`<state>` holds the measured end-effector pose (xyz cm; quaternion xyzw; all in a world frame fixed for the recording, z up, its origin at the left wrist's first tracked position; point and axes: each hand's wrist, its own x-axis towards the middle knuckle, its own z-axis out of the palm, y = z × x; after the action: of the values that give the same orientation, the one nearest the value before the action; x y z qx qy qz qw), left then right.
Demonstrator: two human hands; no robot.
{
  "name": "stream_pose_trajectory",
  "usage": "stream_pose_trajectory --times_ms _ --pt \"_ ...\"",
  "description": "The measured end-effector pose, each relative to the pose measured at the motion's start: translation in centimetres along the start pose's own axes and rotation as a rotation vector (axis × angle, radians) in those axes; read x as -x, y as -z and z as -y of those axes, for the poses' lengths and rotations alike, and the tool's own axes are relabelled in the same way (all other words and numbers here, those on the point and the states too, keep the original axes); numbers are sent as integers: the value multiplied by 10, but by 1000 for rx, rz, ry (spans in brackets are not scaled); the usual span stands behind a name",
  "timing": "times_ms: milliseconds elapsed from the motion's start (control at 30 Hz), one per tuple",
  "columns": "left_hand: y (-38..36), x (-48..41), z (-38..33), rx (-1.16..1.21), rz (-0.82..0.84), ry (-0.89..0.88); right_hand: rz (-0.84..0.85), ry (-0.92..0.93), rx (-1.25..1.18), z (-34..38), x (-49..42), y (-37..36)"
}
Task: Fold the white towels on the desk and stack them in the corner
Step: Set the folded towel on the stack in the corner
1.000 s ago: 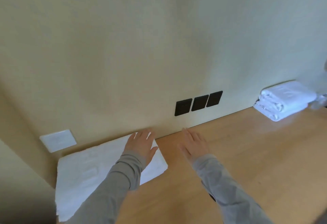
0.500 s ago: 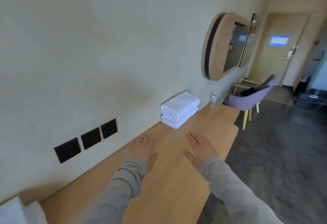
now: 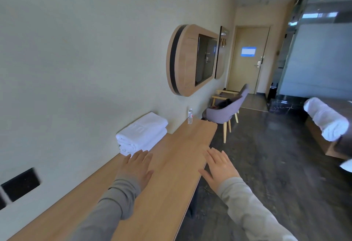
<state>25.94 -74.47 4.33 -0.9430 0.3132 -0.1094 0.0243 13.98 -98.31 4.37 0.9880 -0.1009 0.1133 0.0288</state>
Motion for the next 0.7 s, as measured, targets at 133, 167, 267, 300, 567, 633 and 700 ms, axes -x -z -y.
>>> stream_pose_trajectory --times_ms 133,167,267,300,567,633,700 --pt "-26 -56 -2 -3 19 42 0 74 -14 -19 -59 -23" --pt "-32 -71 0 -4 24 58 -31 96 -24 -21 -77 -29" --pt "-51 -123 9 15 45 116 -93 158 -73 -28 -134 -48" --pt "-56 -141 12 18 47 137 -60 174 -61 -31 -153 -53" --pt "-78 -244 22 -2 99 220 94 235 -45 -73 -277 -90" --pt "-90 -264 25 -3 112 258 95 267 -50 -81 -307 -102" --pt "-102 -279 27 -19 139 293 102 306 -53 -88 -336 -116"
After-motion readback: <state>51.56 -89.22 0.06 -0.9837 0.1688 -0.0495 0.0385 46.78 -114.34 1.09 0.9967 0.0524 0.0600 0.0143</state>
